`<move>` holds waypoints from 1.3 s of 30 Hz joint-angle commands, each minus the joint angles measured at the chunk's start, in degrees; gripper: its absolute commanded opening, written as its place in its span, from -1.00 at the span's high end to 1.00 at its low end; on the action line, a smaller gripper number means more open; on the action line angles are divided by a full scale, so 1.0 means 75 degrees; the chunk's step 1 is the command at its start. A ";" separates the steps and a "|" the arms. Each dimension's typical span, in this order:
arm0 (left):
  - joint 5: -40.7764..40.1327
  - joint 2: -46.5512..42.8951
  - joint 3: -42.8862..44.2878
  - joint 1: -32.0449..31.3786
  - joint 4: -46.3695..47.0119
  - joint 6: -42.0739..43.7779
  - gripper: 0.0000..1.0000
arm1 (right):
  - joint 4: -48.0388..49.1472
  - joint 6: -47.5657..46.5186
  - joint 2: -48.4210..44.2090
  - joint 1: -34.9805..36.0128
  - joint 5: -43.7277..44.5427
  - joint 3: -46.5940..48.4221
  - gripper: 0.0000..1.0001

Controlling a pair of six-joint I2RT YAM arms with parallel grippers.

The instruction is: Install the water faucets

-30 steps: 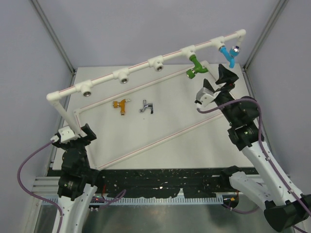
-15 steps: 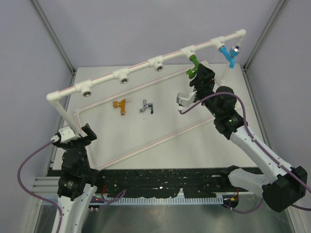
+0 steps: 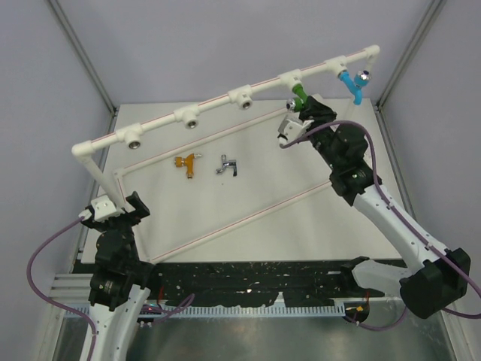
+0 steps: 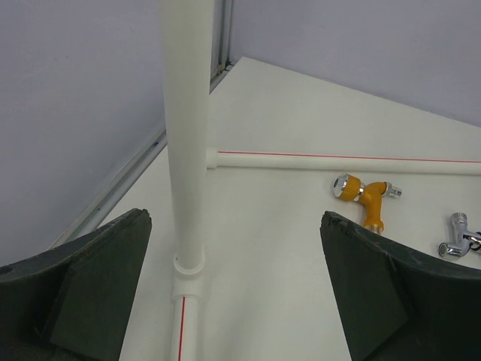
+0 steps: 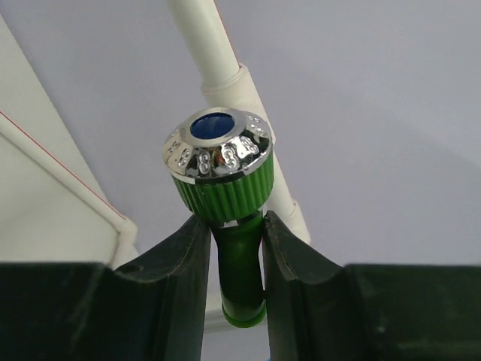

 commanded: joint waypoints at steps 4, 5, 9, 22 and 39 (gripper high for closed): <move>0.0058 -0.1422 0.0036 -0.0023 0.0130 0.0031 -0.99 | 0.2527 0.9404 -0.0160 -0.0870 -0.1333 -0.0127 0.72; 0.0058 -0.1422 0.0036 -0.0034 0.0118 0.0042 -0.99 | 0.2882 0.9976 -0.0183 -0.1010 -0.1263 -0.0258 0.74; 0.0047 -0.1469 0.0036 -0.0058 0.0118 0.0031 -0.99 | 0.3892 1.2623 -0.0148 -0.1245 -0.1064 -0.0774 0.76; 0.0011 -0.1516 0.0047 -0.0081 0.0083 0.0031 -0.99 | 0.3882 1.1379 -0.1084 -0.1515 -0.1239 -0.1466 -0.19; 0.0046 -0.1949 0.0844 -0.0081 -0.1252 -0.0496 -0.99 | -0.0592 1.1399 -0.5666 -0.1539 0.0573 -0.3950 -0.91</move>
